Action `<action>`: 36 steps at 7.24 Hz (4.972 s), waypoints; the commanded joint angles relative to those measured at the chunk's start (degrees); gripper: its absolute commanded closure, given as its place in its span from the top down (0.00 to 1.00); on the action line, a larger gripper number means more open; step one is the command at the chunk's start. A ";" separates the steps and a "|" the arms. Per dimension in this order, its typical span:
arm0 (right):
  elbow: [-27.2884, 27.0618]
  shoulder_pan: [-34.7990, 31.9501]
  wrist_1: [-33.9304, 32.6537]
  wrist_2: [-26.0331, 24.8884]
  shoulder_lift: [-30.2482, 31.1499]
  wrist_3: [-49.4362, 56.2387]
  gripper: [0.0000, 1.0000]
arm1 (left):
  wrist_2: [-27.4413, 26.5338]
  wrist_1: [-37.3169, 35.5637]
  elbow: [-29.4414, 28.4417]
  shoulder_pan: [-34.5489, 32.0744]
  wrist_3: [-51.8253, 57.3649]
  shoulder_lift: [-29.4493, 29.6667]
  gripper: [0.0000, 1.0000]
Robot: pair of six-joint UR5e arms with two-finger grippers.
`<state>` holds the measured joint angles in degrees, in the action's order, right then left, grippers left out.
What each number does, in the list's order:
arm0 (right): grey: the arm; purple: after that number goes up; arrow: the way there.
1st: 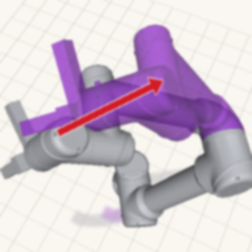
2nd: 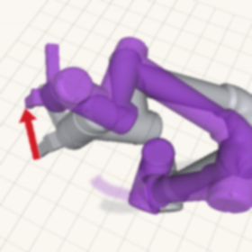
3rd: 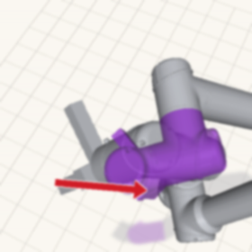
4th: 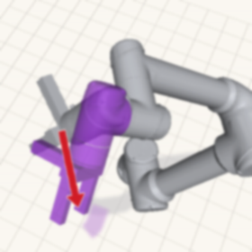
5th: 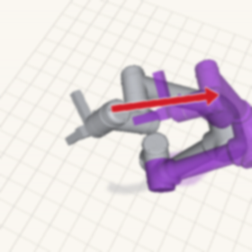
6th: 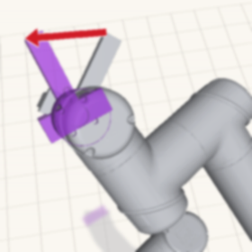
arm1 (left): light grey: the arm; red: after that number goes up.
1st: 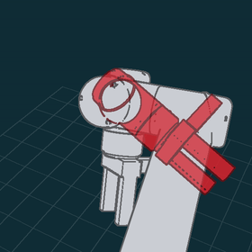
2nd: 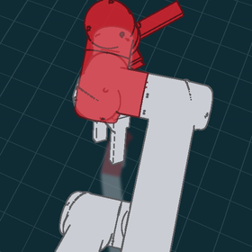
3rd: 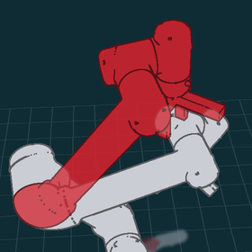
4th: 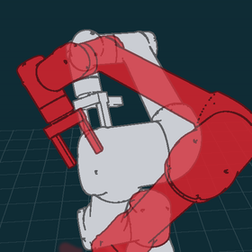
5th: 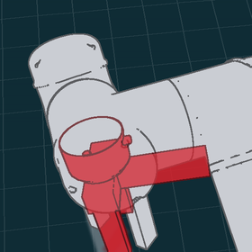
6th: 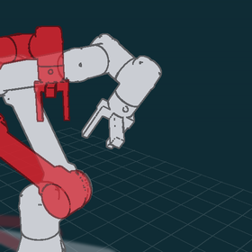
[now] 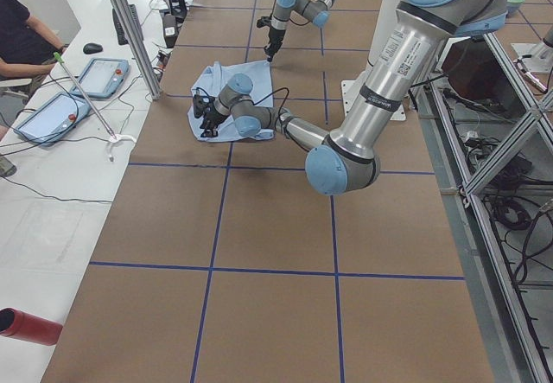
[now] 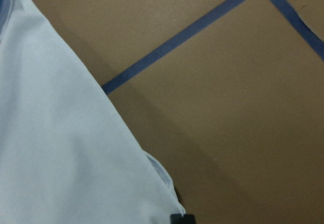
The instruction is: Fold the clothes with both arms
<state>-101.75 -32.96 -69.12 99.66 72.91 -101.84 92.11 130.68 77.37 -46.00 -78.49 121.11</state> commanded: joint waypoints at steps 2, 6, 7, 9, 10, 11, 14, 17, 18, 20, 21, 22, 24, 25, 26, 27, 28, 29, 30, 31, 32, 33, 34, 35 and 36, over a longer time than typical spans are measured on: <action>-13.17 1.49 -0.58 2.90 9.59 -7.09 0.00 | 0.09 -0.08 1.29 0.12 -0.09 0.00 0.45; -30.93 19.73 -0.58 15.71 24.28 -8.64 0.00 | 16.79 -0.25 16.43 0.38 -4.01 -9.00 0.52; -32.88 24.04 -0.49 18.87 24.04 -8.81 0.00 | 20.61 -0.17 20.15 0.47 -6.30 -9.49 0.64; -32.55 26.73 -0.49 18.38 23.86 -10.74 1.00 | 21.53 -0.25 26.67 4.57 -17.62 -9.93 0.65; -31.59 22.29 -0.58 18.38 23.94 -10.75 1.00 | 21.45 -0.25 27.30 6.52 -19.58 -10.11 0.65; -31.06 15.98 -0.58 18.03 23.68 -10.66 1.00 | 21.10 -0.25 27.22 9.93 -22.12 -11.41 0.65; -21.15 -2.07 -0.67 18.03 14.30 -7.95 1.00 | 12.81 -12.86 26.78 20.83 -22.33 -9.24 0.57; -20.07 -3.16 -0.58 18.03 14.01 -6.61 1.00 | 6.00 -16.50 26.43 22.71 -18.92 -8.62 0.52; -20.07 -3.16 -0.67 18.03 14.01 -6.61 1.00 | 5.45 -16.60 26.26 22.97 -18.29 -8.61 0.51; -20.07 -3.16 -0.67 18.03 13.93 -6.61 1.00 | 5.01 -16.51 25.99 24.37 -18.19 -8.61 0.50; -20.07 -3.16 -0.67 18.03 13.93 -6.61 1.00 | 3.53 -16.51 25.90 25.16 -18.19 -8.53 0.49; -20.07 -3.16 -0.67 18.03 14.01 -6.61 1.00 | 3.34 -16.60 25.90 25.26 -18.19 -8.53 0.49; -20.07 -3.25 -0.67 18.03 14.01 -6.61 1.00 | 2.12 -16.60 25.73 25.96 -18.19 -8.35 0.47; -20.07 -3.25 -0.67 18.03 14.01 -6.61 1.00 | 1.67 -16.51 25.47 26.31 -18.19 -8.26 0.43; -20.07 -3.25 -0.67 18.03 14.01 -6.61 1.00 | 1.67 -16.60 25.38 26.31 -18.19 -8.26 0.32; -19.98 -3.16 -0.67 18.11 13.84 -6.61 1.00 | 1.58 -16.60 25.55 26.31 -18.19 -8.35 0.00; -19.98 -3.16 -0.67 18.12 13.75 -6.61 1.00 | 0.19 -16.60 25.47 26.23 -17.24 -8.35 0.00; -19.81 -3.07 -0.67 18.12 13.66 -6.61 1.00 | -0.35 -17.65 25.55 26.05 -12.53 -8.26 0.00; -19.80 -3.07 -0.67 18.12 13.49 -6.70 1.00 | -1.31 -18.96 26.25 24.22 -8.57 -8.96 0.00; -19.80 -3.24 -0.67 18.12 13.49 -6.70 1.00 | -2.71 -19.15 26.08 23.42 0.44 -8.70 0.00; -19.89 -3.68 -0.67 18.03 13.49 -6.70 1.00 | -2.73 -18.71 25.56 22.72 4.53 -8.53 0.00; -19.81 -4.12 -0.67 18.03 13.49 -6.70 1.00 | -2.81 -16.45 25.38 20.62 13.88 -8.44 0.00; -19.80 -4.73 -0.67 17.85 13.57 -6.62 1.00 | -2.99 -10.86 22.85 17.99 22.68 -8.26 0.00; -19.80 -5.52 -0.67 17.77 13.57 -6.53 1.00 | -2.82 -5.41 16.82 13.87 26.42 -5.91 0.00; -19.72 -6.05 -0.67 17.50 13.57 -6.44 1.00 | -2.29 -3.70 8.24 9.83 28.54 1.25 0.00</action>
<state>-121.53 -38.26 -69.79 117.41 86.47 -108.39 89.39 123.23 94.24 -31.45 -54.23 116.24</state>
